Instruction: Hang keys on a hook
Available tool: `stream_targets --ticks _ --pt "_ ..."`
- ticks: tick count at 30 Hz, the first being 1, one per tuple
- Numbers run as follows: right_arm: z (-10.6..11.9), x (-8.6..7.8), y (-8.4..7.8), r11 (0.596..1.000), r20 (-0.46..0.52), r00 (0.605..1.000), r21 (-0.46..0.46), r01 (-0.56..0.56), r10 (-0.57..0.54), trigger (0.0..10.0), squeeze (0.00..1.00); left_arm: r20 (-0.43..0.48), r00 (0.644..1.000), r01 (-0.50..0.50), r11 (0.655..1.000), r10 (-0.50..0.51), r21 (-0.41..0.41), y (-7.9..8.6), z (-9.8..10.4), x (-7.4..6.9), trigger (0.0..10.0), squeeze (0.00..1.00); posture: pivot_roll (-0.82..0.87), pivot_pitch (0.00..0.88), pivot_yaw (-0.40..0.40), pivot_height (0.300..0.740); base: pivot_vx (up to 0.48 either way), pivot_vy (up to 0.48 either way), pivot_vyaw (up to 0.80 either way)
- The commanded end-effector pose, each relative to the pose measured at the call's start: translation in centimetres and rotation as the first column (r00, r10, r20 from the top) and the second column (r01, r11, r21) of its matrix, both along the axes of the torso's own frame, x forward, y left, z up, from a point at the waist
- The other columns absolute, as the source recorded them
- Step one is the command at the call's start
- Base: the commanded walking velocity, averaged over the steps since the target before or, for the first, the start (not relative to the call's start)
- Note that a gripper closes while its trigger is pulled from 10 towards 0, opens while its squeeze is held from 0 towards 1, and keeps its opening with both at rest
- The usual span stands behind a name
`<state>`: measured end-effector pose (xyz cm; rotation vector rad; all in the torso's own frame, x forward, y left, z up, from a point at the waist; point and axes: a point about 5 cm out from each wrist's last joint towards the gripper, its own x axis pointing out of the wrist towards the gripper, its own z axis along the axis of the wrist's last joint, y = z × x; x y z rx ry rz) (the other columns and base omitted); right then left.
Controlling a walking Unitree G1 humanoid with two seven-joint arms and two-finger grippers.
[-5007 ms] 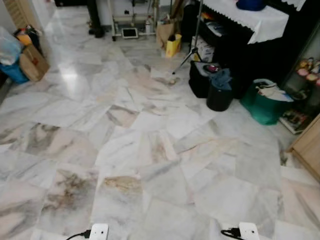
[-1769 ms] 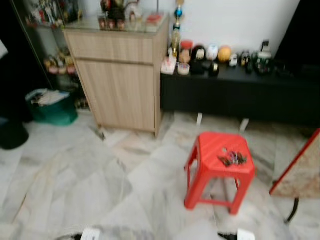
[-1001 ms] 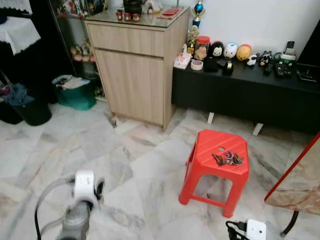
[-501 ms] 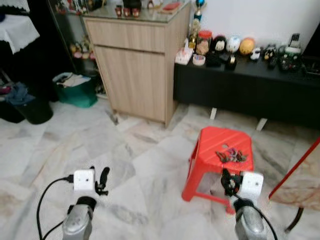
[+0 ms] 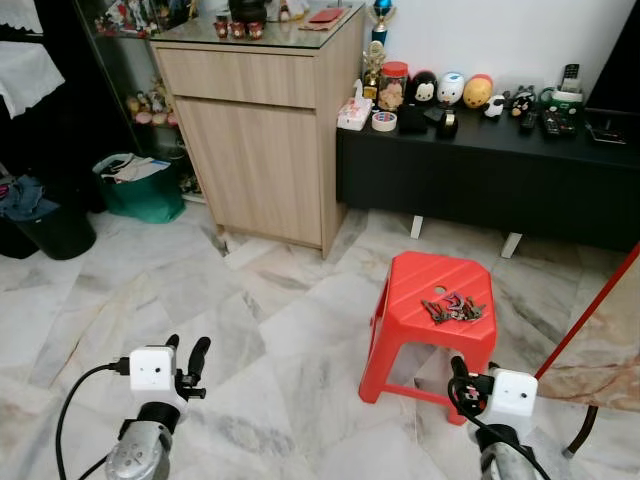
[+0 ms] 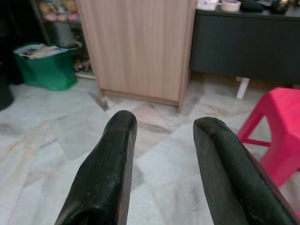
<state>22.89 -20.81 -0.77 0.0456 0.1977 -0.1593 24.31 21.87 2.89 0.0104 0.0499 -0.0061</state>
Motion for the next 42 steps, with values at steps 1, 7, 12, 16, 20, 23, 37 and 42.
stream_targets --ticks 1,7,12,16,20,23,37,42 --pt "0.0 0.1 -0.3 1.000 -0.015 1.000 -0.007 0.004 -0.004 10.0 0.00 -0.026 1.000 0.007 1.000 -0.007 -0.014 -0.2 -0.2 0.4 10.0 0.00 -0.03 0.000 0.029 0.723 0.000 0.000 0.00" --pt "0.4 0.5 -0.5 1.000 -0.005 1.000 -0.008 0.016 -0.016 10.0 0.00 -0.042 0.999 -0.008 1.000 0.008 -0.001 1.1 0.0 0.2 10.0 0.00 -0.04 0.000 0.021 0.723 0.042 0.000 0.00" --pt "0.1 0.3 0.4 0.999 -0.030 0.999 0.007 -0.037 0.037 10.0 0.00 -0.031 1.000 0.005 1.000 -0.005 0.010 1.0 0.3 0.4 10.0 0.00 -0.03 0.000 0.016 0.723 0.283 0.000 0.00" --pt "0.0 0.2 0.7 0.999 -0.034 0.999 0.015 -0.040 0.040 10.0 0.00 -0.035 0.999 0.007 1.000 -0.007 0.008 1.0 0.3 0.3 10.0 0.00 -0.03 0.000 0.029 0.723 0.324 0.000 0.00" --pt "-0.1 0.1 0.6 0.999 -0.037 0.999 0.019 -0.026 0.026 10.0 0.00 -0.050 0.998 0.036 0.999 -0.036 0.014 0.9 0.2 0.2 10.0 0.00 -0.04 0.000 0.037 0.723 0.343 0.000 0.00" --pt "-0.2 0.0 0.6 0.999 -0.041 0.999 0.021 -0.025 0.026 10.0 0.00 -0.052 0.998 0.036 0.999 -0.035 0.012 0.9 0.1 0.2 10.0 0.00 -0.04 0.000 0.041 0.723 0.364 0.000 0.00" --pt "0.0 0.4 0.7 0.999 -0.050 0.998 0.029 -0.043 0.044 10.0 0.00 -0.057 0.996 0.065 0.998 -0.064 0.021 0.6 0.2 -0.1 10.0 0.00 -0.02 0.000 0.030 0.723 0.375 0.000 0.00" --pt "0.2 0.6 0.7 0.998 -0.046 0.998 0.025 -0.050 0.051 10.0 0.00 -0.050 0.997 0.062 0.998 -0.061 0.018 0.5 0.4 0.2 10.0 0.00 -0.01 0.000 0.022 0.723 0.378 0.000 0.00"
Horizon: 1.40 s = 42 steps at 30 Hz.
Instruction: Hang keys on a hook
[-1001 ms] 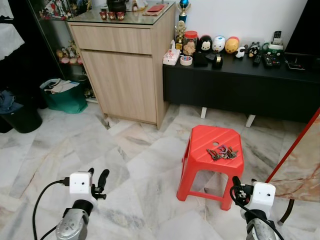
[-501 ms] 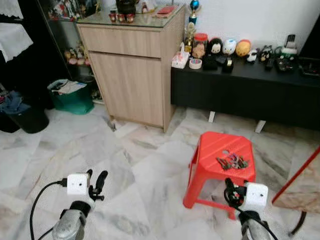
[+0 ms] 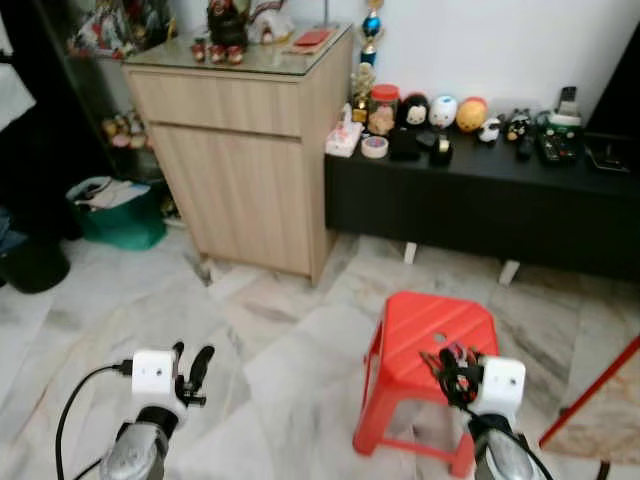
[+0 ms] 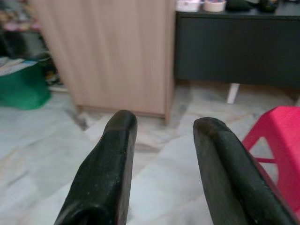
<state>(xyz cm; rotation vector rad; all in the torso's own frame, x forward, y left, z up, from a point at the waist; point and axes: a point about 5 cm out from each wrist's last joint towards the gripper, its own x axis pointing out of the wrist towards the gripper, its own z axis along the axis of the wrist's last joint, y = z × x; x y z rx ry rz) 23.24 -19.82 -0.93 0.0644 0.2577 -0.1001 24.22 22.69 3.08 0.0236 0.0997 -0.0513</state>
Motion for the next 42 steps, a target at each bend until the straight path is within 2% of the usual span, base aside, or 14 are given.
stream_targets --ticks 1,13,29,34,38,42 --pt "0.4 0.3 -0.4 1.000 0.009 1.000 -0.006 0.007 -0.007 10.0 0.00 0.002 1.000 0.015 1.000 -0.015 0.006 -0.4 0.2 0.3 10.0 0.00 -0.01 0.000 0.022 0.723 0.375 0.000 0.00" --pt "0.7 0.5 -0.6 1.000 0.015 1.000 -0.006 0.010 -0.010 10.0 0.00 0.021 0.999 0.029 1.000 -0.029 -0.001 -0.9 0.8 0.6 10.0 0.00 -0.01 0.000 0.019 0.723 0.375 0.000 0.00" --pt "2.3 1.3 -1.7 0.999 0.079 0.997 -0.033 -0.018 0.020 10.0 0.00 0.040 0.998 0.046 0.997 -0.044 -0.059 -3.4 0.6 0.5 10.0 0.00 -0.02 0.000 -0.004 0.723 0.000 0.000 0.00" --pt "2.7 1.8 -1.2 0.999 0.096 0.995 -0.030 -0.017 0.019 10.0 0.00 0.035 0.998 0.058 0.997 -0.056 -0.057 -3.5 0.7 0.6 10.0 0.00 0.00 0.000 0.013 0.723 0.000 0.000 0.00" --pt "2.4 1.9 -0.4 0.999 0.079 0.996 -0.037 -0.034 0.037 10.0 0.00 0.050 0.997 0.064 0.997 -0.062 -0.042 -3.1 1.1 0.3 10.0 0.00 0.02 0.000 -0.014 0.723 0.000 0.000 0.00" --pt "2.5 1.9 -0.3 0.991 0.063 0.993 -0.095 -0.099 0.105 10.0 0.00 0.058 0.997 0.046 0.998 -0.043 -0.045 -2.9 1.2 0.2 10.0 0.00 0.01 0.000 -0.022 0.723 0.000 0.000 0.00"
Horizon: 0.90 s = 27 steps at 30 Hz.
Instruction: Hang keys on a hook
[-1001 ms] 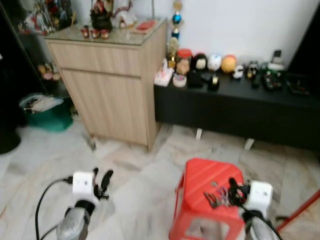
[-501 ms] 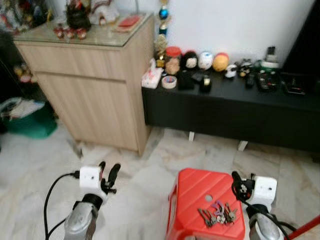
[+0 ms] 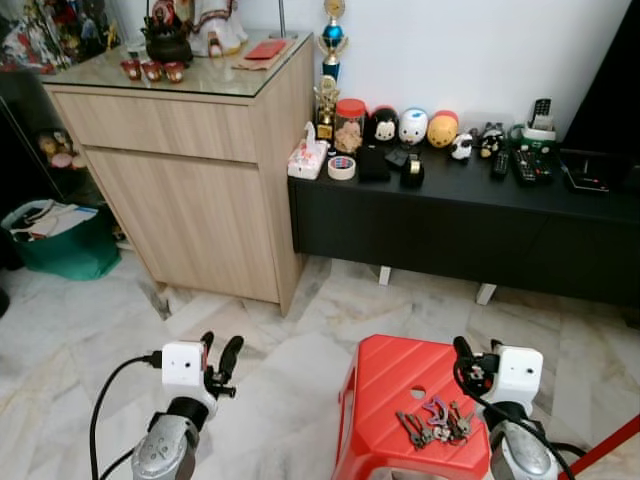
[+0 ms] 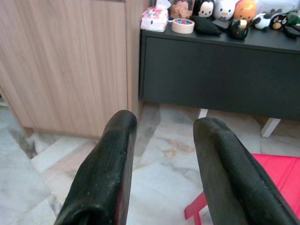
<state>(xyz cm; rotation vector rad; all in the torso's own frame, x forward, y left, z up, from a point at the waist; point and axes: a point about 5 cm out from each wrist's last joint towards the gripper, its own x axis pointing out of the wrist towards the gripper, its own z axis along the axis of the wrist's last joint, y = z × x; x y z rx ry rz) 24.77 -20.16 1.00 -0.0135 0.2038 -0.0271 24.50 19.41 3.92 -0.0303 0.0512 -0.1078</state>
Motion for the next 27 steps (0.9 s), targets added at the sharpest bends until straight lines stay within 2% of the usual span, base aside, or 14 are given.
stream_targets --ticks 1,6,15,24,27 --pt "0.51 0.41 -0.26 0.999 0.003 1.000 -0.040 -0.030 0.031 10.0 0.00 0.008 1.000 -0.010 1.000 0.010 0.010 0.11 0.21 0.01 10.0 0.00 0.01 0.000 -0.024 0.723 0.000 0.000 0.00" --pt "0.43 0.61 -0.83 0.999 -0.020 1.000 -0.039 -0.020 0.019 10.0 0.00 0.005 1.000 -0.008 1.000 0.008 0.006 -0.13 0.24 0.18 10.0 0.00 0.00 0.000 -0.018 0.718 0.000 0.000 0.00" --pt "0.66 0.59 -0.65 0.999 0.002 1.000 -0.038 -0.026 0.026 10.0 0.00 -0.003 1.000 -0.001 1.000 0.001 0.021 0.39 0.25 -0.12 10.0 0.00 0.01 0.000 -0.014 0.663 0.000 0.000 0.00" --pt "0.86 0.79 -0.61 0.999 0.011 0.999 -0.036 -0.036 0.036 10.0 0.00 -0.016 1.000 -0.009 1.000 0.009 0.020 0.27 -0.10 -0.36 10.0 0.00 0.00 0.000 -0.013 0.663 0.000 0.000 0.00" --pt "0.53 0.93 -0.51 0.999 -0.028 0.999 -0.035 -0.039 0.038 10.0 0.00 -0.019 1.000 -0.007 1.000 0.007 0.019 0.13 -0.11 -0.26 10.0 0.00 0.01 0.000 -0.012 0.663 0.000 0.000 0.00"
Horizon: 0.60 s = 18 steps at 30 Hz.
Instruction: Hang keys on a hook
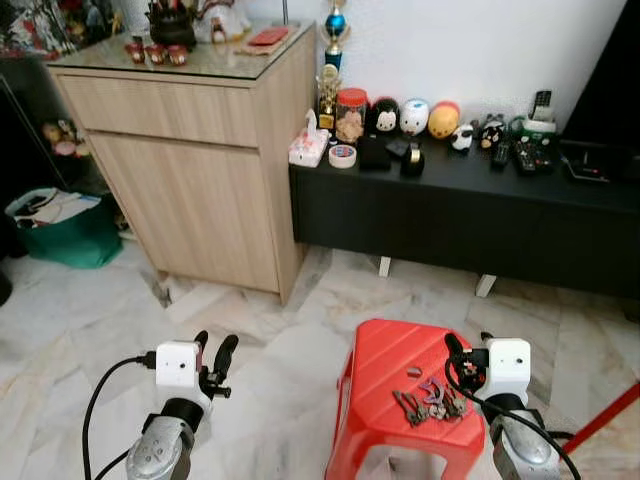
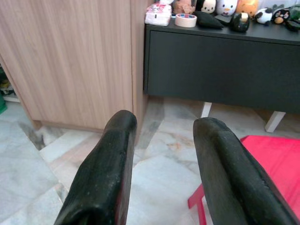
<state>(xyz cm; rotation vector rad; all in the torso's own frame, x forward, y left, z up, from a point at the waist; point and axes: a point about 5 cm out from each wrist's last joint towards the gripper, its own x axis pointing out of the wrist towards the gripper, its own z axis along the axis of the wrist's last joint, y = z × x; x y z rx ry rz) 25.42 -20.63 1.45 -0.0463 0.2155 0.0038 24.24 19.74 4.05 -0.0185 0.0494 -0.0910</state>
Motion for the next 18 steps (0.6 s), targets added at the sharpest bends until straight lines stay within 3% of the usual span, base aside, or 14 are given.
stream_targets --ticks 1,3,18 --pt "0.08 0.28 -0.04 1.000 -0.015 1.000 -0.007 -0.004 0.004 10.0 0.00 -0.021 1.000 0.009 1.000 -0.009 0.007 -0.20 -0.23 0.00 10.0 0.00 0.01 0.000 -0.012 0.663 0.000 0.000 0.00" --pt "0.09 0.28 -0.03 1.000 -0.005 1.000 -0.001 0.005 -0.005 10.0 0.00 -0.031 0.999 0.018 1.000 -0.017 0.011 -0.21 -0.35 -0.03 10.0 0.00 0.00 0.000 -0.011 0.648 0.000 0.000 0.00" --pt "0.33 0.33 0.10 1.000 0.012 1.000 0.008 -0.017 0.017 10.0 0.00 -0.047 0.999 0.014 1.000 -0.013 0.004 -0.43 -0.57 0.16 10.0 0.00 0.00 0.000 -0.024 0.648 0.000 0.000 0.00"
